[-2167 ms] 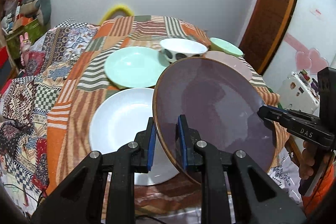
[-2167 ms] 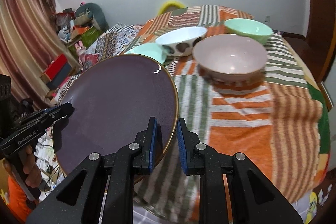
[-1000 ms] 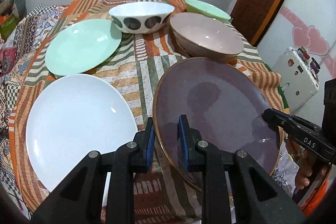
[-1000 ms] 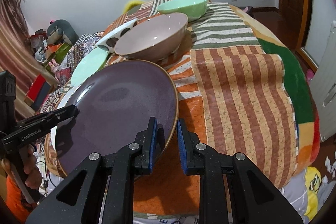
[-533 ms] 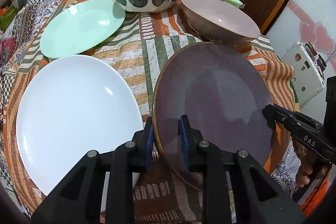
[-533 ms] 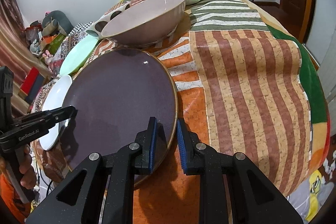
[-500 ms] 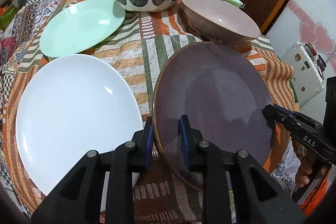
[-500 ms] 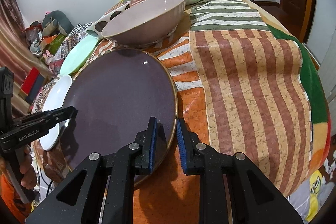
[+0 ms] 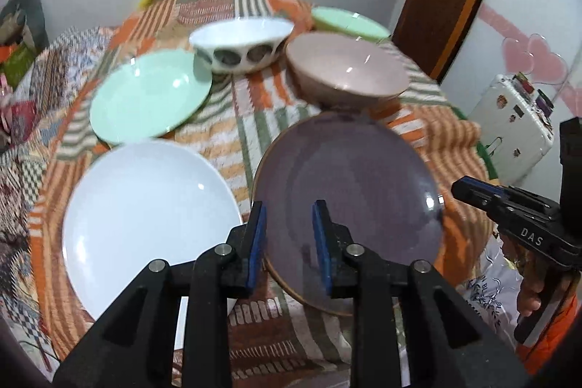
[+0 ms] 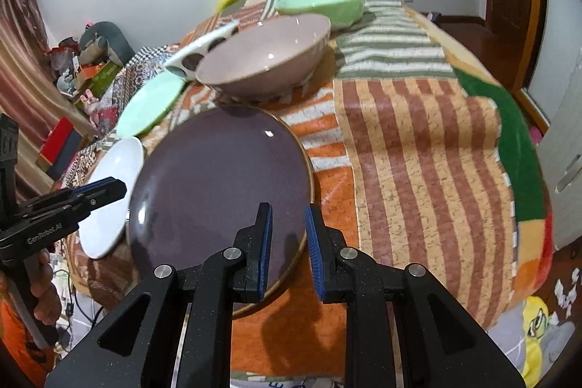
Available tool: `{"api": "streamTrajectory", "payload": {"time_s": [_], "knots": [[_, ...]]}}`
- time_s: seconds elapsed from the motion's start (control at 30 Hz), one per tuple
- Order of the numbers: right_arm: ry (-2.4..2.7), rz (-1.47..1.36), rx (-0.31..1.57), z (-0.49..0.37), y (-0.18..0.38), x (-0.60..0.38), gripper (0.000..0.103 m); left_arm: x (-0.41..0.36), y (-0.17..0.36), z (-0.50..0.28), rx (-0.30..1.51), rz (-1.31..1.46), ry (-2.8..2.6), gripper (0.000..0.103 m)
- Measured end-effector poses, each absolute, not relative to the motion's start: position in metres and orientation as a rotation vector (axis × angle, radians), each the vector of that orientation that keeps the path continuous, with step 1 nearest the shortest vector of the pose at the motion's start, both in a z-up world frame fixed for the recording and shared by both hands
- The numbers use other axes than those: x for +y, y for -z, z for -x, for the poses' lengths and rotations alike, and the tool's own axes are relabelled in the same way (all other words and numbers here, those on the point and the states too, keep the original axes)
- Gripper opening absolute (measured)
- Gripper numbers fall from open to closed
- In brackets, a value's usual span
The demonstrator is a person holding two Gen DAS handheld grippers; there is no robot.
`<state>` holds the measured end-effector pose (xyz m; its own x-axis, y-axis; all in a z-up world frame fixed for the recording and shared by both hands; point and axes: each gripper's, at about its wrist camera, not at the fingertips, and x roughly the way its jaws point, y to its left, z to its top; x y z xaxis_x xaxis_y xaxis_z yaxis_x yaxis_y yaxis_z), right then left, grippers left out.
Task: Organize plates and bowls
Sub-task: 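Lower the purple plate beside the pink bowl and open both tools, then grasp the white plate rim with the left tool while the right tool grips it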
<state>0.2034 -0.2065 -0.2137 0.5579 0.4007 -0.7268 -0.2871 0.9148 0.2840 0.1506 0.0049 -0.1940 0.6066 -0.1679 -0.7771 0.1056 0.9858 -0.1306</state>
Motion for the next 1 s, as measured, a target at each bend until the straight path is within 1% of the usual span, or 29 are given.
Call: {"api": "streamTrajectory", "payload": {"time_s": [0.07,0.1,0.13,0.2,0.27,0.3,0.33,0.47,0.5,0.53,0.63,0.73,0.83,1.0], "knots": [[-0.409,-0.133,0.875,-0.199,0.206,-0.205,0.019,0.003,0.184,-0.145,0.879,0.058,0.158,0.031],[-0.41,-0.131,0.862,-0.197,0.202,-0.203,0.022,0.002,0.178,-0.14,0.863,0.051,0.153,0.038],[-0.409,-0.13,0.849,-0.194,0.197,-0.202,0.026,0.003,0.174,-0.137,0.849,0.052,0.152,0.042],[-0.41,-0.123,0.82,-0.189,0.187,-0.199,0.029,0.007,0.166,-0.13,0.825,0.058,0.15,0.044],[-0.414,-0.113,0.794,-0.185,0.177,-0.194,0.034,0.01,0.158,-0.123,0.806,0.062,0.146,0.048],[-0.414,-0.106,0.781,-0.183,0.172,-0.192,0.039,0.012,0.154,-0.119,0.794,0.064,0.14,0.054],[-0.412,-0.098,0.768,-0.18,0.168,-0.189,0.045,0.015,0.15,-0.115,0.778,0.066,0.132,0.057],[-0.422,-0.065,0.718,-0.172,0.155,-0.177,0.049,0.025,0.139,-0.103,0.748,0.064,0.104,0.057],[-0.426,-0.062,0.712,-0.171,0.153,-0.175,0.052,0.029,0.137,-0.1,0.743,0.068,0.097,0.059],[-0.431,-0.059,0.705,-0.169,0.151,-0.172,0.057,0.034,0.135,-0.097,0.74,0.073,0.087,0.065],[-0.447,-0.046,0.682,-0.166,0.144,-0.162,0.067,0.049,0.131,-0.089,0.715,0.09,0.047,0.081],[-0.46,-0.036,0.671,-0.166,0.141,-0.15,0.077,0.066,0.129,-0.08,0.694,0.102,-0.002,0.085],[-0.482,-0.031,0.672,-0.171,0.139,-0.138,0.077,0.085,0.131,-0.074,0.691,0.105,-0.052,0.09],[-0.509,-0.003,0.686,-0.177,0.142,-0.113,0.077,0.118,0.145,-0.068,0.727,0.142,-0.108,0.09]]}}
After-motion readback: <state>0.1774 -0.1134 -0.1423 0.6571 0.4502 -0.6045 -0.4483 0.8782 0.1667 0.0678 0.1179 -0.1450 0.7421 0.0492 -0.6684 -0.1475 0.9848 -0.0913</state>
